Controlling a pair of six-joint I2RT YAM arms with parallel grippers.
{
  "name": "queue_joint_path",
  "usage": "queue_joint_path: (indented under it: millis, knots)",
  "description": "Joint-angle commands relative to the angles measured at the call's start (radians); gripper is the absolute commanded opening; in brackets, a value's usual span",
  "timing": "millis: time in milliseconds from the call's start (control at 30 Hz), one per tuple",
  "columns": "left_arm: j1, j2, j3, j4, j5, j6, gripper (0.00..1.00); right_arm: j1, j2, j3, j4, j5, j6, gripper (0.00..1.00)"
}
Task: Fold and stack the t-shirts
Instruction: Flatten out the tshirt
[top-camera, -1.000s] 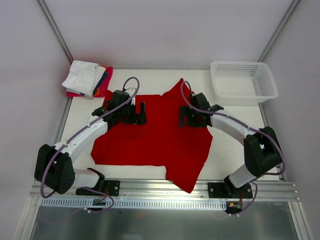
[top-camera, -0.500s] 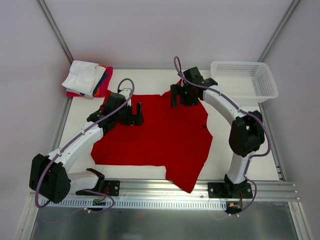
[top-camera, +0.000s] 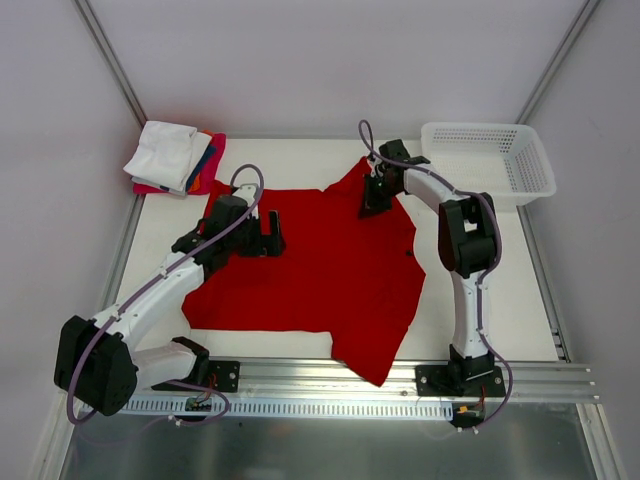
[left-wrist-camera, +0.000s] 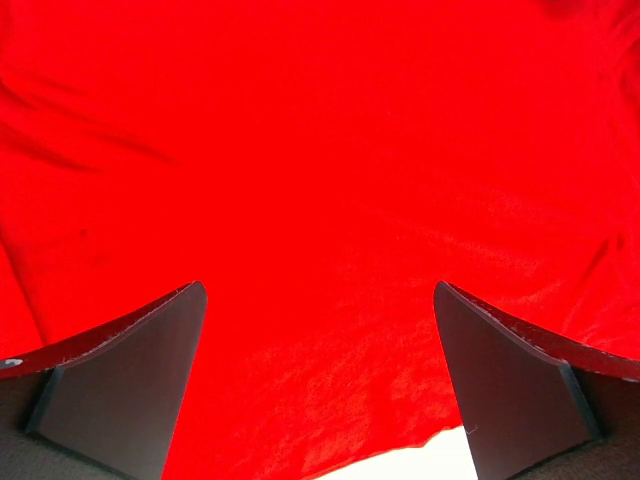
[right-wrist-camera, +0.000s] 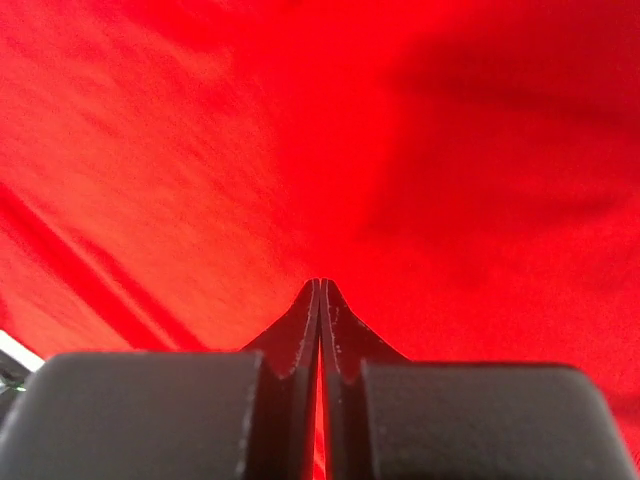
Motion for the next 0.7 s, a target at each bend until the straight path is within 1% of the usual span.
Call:
queue_joint_path:
  millis: [0, 233, 400, 500, 667]
  knots:
    - [-0.005, -0.030, -0.027, 0.040, -0.005, -0.027, 0.99, -0.013, 0.025, 0.115, 0.031, -0.086, 0.014, 0.01]
    - [-0.013, -0.035, -0.055, 0.065, -0.008, -0.029, 0.99, -0.033, 0.143, 0.255, 0.014, -0.117, 0.020, 0.00]
    - [-0.022, -0.079, -0.067, 0.064, -0.005, -0.036, 0.99, -0.065, 0.194, 0.281, 0.020, -0.134, 0.026, 0.00]
    - [-0.025, -0.106, -0.065, 0.065, -0.004, -0.042, 0.99, -0.090, 0.205, 0.268, 0.044, -0.154, 0.046, 0.01]
    - [-0.029, -0.106, -0.058, 0.064, -0.005, -0.045, 0.99, -0.148, 0.208, 0.280, 0.047, -0.128, 0.074, 0.00]
